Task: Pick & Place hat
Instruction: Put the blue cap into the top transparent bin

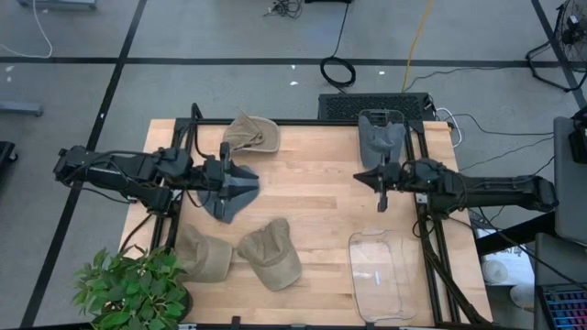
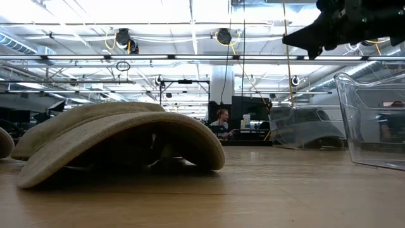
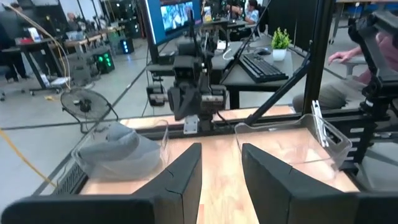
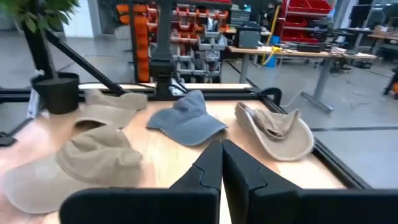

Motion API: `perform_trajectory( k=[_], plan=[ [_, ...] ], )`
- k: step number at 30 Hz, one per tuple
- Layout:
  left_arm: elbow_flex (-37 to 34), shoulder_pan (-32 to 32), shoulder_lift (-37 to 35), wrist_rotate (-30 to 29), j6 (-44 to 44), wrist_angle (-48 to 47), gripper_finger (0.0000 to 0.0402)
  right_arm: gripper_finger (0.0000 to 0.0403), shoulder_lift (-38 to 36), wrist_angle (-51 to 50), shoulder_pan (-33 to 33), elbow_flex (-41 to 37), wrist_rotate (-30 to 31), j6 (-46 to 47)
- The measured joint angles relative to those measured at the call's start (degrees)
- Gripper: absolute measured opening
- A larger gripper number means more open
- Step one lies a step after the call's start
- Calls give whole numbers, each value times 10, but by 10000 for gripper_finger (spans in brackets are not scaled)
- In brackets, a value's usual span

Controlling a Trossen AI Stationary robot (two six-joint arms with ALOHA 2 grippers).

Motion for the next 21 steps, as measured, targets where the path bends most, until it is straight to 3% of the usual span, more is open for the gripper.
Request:
perform_trajectory(
  k=[5,13,21],
  plan=[
    [0,0,0,0,14,-30,124,0,-1,-1,0,-21,0,7],
    [0,0,0,0,65,-37,124,0,-2,22,0,-29,7,-85],
    [0,0,0,0,72,-44,124,0,-3,41,0,-29,146,-112]
  ],
)
